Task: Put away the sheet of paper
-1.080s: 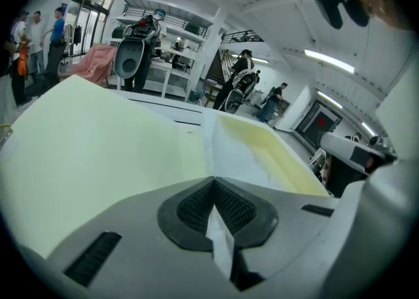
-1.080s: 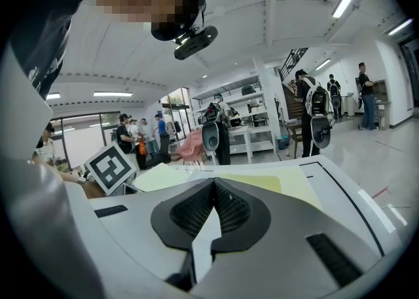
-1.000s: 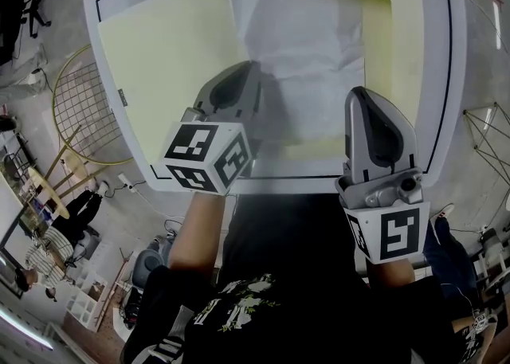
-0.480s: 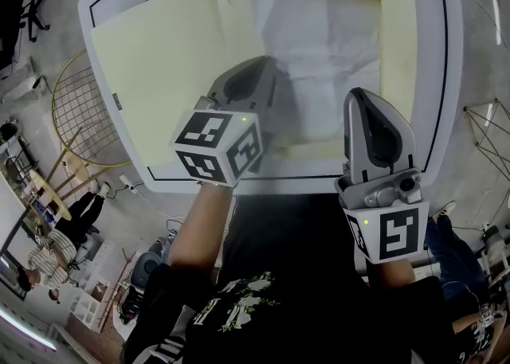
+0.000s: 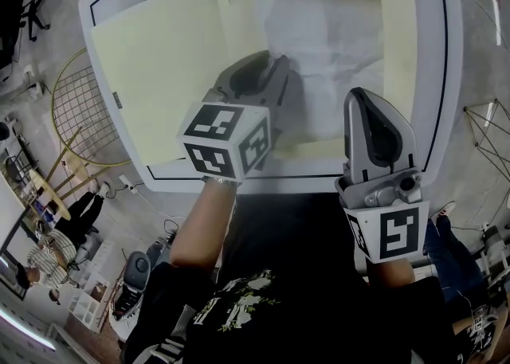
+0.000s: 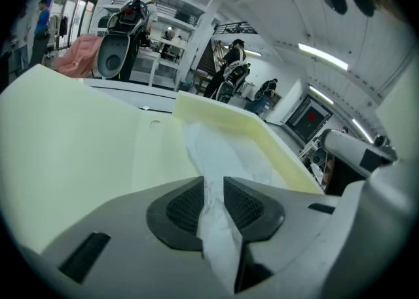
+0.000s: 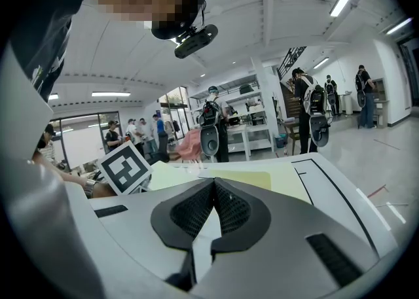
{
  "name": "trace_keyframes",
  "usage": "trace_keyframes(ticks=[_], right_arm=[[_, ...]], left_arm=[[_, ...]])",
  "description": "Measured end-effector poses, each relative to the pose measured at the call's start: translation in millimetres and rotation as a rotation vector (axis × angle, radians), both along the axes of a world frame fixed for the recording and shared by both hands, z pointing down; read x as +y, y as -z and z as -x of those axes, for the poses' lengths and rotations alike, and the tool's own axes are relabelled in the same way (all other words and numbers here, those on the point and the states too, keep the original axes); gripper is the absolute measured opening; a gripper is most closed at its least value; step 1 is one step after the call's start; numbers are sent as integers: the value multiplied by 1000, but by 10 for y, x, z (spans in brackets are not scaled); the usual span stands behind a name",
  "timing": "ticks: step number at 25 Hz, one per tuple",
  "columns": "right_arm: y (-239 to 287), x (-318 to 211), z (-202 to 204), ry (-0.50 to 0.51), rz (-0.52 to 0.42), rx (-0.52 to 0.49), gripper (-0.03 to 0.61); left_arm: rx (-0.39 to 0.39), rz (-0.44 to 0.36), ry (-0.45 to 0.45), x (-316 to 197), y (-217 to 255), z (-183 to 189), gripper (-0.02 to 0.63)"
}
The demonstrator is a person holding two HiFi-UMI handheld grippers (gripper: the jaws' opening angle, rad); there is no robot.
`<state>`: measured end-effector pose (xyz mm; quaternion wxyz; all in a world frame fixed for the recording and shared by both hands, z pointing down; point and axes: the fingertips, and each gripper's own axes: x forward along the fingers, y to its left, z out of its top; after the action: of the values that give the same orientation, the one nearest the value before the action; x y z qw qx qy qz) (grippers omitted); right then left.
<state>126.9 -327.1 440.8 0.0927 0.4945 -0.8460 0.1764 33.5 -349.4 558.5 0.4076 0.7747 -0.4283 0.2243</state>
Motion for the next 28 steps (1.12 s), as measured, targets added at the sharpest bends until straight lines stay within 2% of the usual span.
trace_keyframes(ticks=[3,7,12,15,16,21,25,28], right_arm=[[18,13,25,6,-4,4,0],[56,24,75,10,-14,12,0],[147,42,113,-11,-51,39,0],[189,69,126,-20,-62,63,-1],[209,82,126,-23,-68,73,-2],[302,219,191,-22,-93,101,-2],[483,322,270,-10,-126,113,-2],[688,346,314,-3,-163,127,-2]], left_arm=[[-25,-22,-7,-5,35,43,101],[-96,-60,-26,10,78,184,101],[-132,-113,-17,42,225,366,92],[-165,-158,-3,109,348,514,65],[-169,-172,3,136,390,555,31],[-151,-240,25,317,643,664,3],[-115,-335,23,482,942,705,2],[-89,-407,54,554,1243,791,2]])
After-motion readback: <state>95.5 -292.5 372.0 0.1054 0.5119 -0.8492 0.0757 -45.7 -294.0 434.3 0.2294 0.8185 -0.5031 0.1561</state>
